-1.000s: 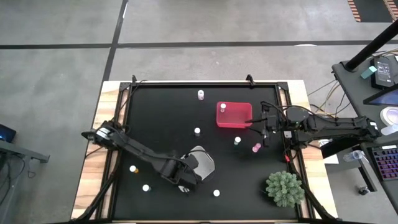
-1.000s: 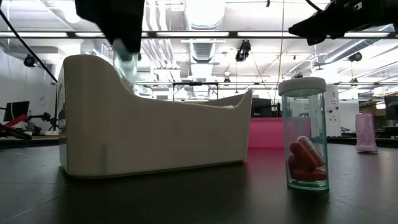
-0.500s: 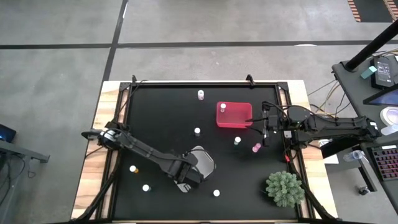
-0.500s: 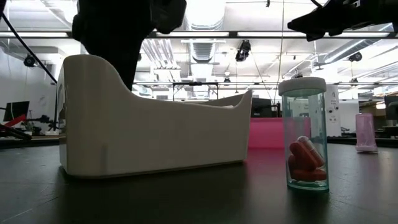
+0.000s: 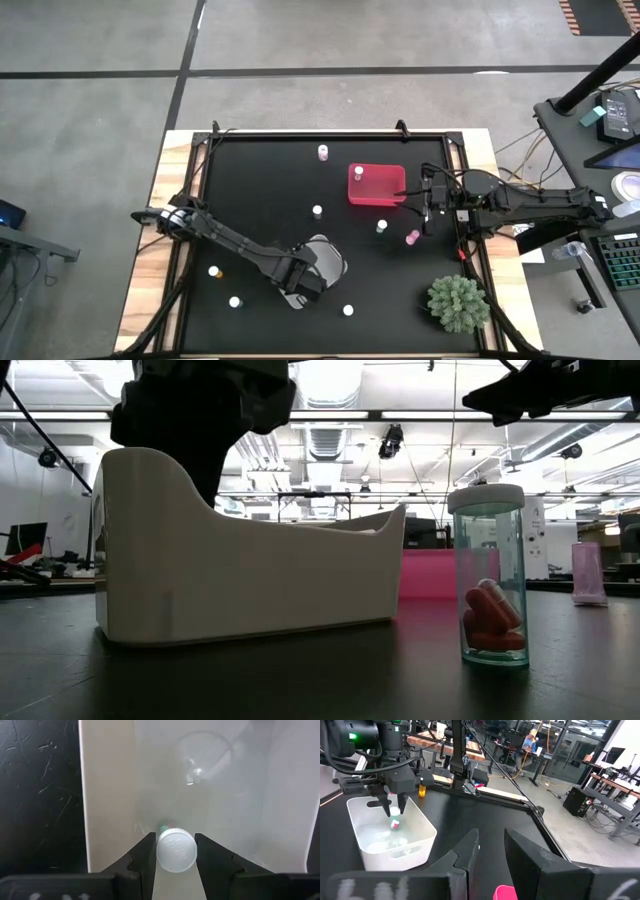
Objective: Pick and place medicine bottles into bin by pill shape (circle, oval)
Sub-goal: Put the blue capsule bottle into the white bin, then put the transparent capsule bottle into the white bin
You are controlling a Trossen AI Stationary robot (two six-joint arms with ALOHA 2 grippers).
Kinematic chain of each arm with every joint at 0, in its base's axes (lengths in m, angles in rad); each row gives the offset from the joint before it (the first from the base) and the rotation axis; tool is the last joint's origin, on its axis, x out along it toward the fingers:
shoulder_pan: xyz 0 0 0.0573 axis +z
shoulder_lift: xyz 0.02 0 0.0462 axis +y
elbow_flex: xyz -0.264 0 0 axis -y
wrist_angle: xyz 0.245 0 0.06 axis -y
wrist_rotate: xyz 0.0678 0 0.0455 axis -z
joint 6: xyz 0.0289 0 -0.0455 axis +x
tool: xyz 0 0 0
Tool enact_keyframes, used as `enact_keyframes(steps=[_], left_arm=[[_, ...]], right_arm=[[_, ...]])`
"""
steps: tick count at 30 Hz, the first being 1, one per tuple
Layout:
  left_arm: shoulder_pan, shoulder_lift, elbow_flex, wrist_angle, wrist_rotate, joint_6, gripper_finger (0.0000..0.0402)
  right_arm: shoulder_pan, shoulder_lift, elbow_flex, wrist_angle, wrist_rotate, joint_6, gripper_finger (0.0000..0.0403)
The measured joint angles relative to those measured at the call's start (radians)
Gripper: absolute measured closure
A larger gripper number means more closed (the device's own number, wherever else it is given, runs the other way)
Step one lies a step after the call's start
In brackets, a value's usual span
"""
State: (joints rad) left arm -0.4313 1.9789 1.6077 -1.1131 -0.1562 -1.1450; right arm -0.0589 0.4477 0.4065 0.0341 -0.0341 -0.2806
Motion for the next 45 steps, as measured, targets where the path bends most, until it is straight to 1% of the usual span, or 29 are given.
enact_keyframes(steps=[5,14,20,29,33,35,38,42,45], left_arm=[[0.000,0.000,0.000,0.000,0.000,0.000,0.0295],[0.000,0.000,0.000,-0.005,0.010,0.000,0.0258],[0.002,-0.007,0.000,-0.040,0.025,0.000,0.0252],[0.017,-0.087,0.000,-0.074,0.046,0.009,0.0251],[0.021,-0.135,0.000,-0.071,0.045,0.037,0.0251],[0.021,-0.157,0.000,-0.059,0.043,0.083,0.0251],[0.021,-0.187,0.002,0.013,0.042,0.220,0.0251],[0.028,-0.207,0.003,0.161,0.046,0.478,0.0251],[0.050,-0.223,0.003,0.227,0.045,0.651,0.0251]], right_arm=[[0.000,0.000,0.000,0.000,0.000,0.000,0.0319],[0.000,0.000,0.000,0.000,0.000,0.000,0.0319],[0.000,0.000,0.000,-0.001,0.000,0.000,0.0319],[0.000,0.000,0.000,-0.002,0.000,0.000,0.0319],[0.000,0.000,0.000,-0.002,0.000,0.001,0.0319],[0.000,0.000,0.000,-0.002,0.000,0.004,0.0319],[0.000,0.000,0.000,-0.001,0.001,0.005,0.0319],[0.000,0.000,0.000,-0.001,0.001,0.012,0.0319],[0.000,0.000,0.000,0.000,0.008,0.024,0.0319]])
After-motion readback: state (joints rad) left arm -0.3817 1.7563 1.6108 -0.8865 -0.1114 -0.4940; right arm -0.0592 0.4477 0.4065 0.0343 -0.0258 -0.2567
